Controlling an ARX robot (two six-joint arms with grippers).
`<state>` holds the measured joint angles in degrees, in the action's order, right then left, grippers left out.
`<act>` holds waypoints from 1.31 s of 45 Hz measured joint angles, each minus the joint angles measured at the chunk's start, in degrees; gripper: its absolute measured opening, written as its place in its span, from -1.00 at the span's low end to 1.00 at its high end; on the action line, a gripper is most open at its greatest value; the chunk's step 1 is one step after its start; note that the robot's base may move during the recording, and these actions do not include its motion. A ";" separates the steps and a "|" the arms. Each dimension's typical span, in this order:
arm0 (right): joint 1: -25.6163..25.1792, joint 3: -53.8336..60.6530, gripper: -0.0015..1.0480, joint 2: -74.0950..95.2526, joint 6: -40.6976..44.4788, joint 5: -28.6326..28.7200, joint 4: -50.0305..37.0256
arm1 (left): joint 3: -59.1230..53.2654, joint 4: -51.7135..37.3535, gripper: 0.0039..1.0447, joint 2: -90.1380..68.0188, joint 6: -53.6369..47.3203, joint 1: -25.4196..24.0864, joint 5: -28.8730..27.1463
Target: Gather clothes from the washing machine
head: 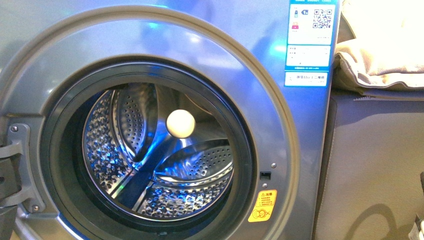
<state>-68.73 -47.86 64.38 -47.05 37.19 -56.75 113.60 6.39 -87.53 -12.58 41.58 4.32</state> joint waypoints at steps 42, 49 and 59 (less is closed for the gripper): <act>29.55 24.79 -0.91 6.97 31.74 5.07 30.80 | 0.11 0.00 0.88 0.00 0.00 0.00 0.00; 31.93 24.87 -0.91 16.90 39.17 1.81 32.52 | 0.11 0.00 0.88 0.00 0.00 0.00 0.00; 34.95 24.87 -0.87 29.73 46.99 -2.89 30.91 | 0.11 0.00 0.88 0.00 0.00 0.00 0.00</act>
<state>-33.78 -22.98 94.11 -0.05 34.30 -25.85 113.71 6.39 -87.53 -12.58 41.58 4.32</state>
